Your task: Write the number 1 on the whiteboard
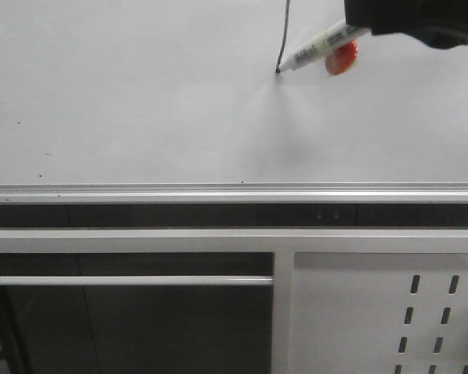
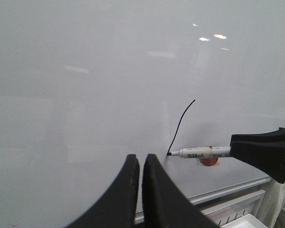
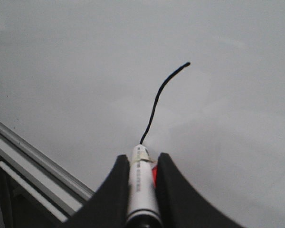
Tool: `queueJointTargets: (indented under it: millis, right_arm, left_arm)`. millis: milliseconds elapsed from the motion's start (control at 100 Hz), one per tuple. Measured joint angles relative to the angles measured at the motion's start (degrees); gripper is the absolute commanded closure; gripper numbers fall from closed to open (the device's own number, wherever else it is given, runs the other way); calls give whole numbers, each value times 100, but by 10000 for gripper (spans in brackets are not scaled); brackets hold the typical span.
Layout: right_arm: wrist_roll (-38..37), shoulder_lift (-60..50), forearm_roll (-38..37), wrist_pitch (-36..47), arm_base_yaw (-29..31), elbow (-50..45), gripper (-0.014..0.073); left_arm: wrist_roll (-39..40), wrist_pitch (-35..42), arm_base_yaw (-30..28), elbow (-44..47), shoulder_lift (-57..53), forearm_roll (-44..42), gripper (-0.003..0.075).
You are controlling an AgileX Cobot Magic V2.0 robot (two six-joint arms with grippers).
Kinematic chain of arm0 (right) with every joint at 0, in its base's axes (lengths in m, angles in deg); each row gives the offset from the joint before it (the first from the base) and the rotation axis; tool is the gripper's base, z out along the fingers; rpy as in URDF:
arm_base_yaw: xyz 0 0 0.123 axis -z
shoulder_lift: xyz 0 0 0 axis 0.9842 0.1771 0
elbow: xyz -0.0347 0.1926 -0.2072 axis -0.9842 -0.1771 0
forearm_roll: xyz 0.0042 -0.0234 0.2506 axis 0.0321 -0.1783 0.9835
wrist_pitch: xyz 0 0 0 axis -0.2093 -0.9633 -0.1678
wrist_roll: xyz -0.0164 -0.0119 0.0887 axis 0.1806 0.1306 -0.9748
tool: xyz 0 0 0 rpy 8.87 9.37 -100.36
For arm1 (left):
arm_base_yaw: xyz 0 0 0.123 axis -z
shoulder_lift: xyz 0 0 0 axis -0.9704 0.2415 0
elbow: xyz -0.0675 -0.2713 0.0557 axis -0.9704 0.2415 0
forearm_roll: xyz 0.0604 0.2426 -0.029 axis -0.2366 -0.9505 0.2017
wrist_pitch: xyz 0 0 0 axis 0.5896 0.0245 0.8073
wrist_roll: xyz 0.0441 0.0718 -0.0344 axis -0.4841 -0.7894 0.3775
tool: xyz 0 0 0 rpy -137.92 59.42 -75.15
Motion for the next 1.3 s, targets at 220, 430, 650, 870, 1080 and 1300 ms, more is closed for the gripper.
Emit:
queueJointTargets:
  millis: [220,430,650,870,1080,1300]
  right_arm:
    - [0,-487,88,-208,-501,0,672]
    - [0,-1453,88,-1700,-682,0,672]
    - [0,-1741,160,-2825,-682,0,672]
    - [0,-1603,199,-3530,-689,208,672]
    - [0,-964,199,-4196,-689,883,672]
    - [0,-309,199,-4381,-689,1486,672]
  left_arm:
    - [0,0,0,0,0,0,739]
    - [0,-43,0,0,0,-249,739]
    - [0,-1192,0,-138,0,-1647,738]
    - [-11,-2976,0,-808,0,-3091,718]
    - [-22,-4113,0,-1387,110,-3918,501]
    - [-599,-4912,23,-1668,302,-3989,347]
